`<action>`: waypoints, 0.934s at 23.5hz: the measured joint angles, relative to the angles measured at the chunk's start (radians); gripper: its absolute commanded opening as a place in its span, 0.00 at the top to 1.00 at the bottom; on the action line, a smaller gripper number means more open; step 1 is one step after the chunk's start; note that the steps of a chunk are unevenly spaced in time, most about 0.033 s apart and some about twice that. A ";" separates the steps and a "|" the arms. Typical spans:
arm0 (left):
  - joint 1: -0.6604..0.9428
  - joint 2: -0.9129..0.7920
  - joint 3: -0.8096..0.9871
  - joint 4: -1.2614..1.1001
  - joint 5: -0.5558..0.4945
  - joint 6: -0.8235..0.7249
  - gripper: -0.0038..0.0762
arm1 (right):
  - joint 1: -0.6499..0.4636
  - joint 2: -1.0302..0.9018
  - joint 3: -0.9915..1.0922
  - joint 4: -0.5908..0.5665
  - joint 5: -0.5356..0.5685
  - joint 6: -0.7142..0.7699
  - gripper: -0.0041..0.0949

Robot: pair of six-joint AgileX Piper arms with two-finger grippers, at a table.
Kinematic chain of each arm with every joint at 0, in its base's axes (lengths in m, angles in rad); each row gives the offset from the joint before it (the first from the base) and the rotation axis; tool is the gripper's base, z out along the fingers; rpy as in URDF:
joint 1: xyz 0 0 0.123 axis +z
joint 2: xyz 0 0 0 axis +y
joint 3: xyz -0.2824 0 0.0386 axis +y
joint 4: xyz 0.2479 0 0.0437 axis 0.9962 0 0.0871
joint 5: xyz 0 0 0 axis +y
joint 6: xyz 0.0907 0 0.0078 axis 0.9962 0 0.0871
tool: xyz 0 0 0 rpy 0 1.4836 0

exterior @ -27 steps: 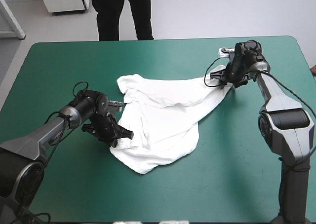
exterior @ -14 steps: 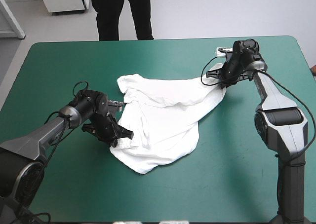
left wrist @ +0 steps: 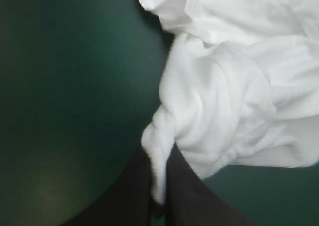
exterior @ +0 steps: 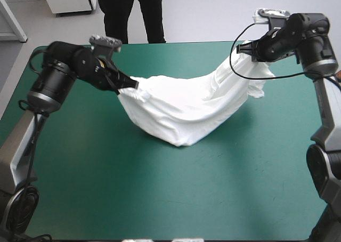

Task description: Fold the cloth

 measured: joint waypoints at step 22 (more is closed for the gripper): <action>0.000 -0.055 -1.132 -0.185 0.016 0.045 0.96 | 0.000 -0.501 -0.513 0.049 0.001 -0.042 0.97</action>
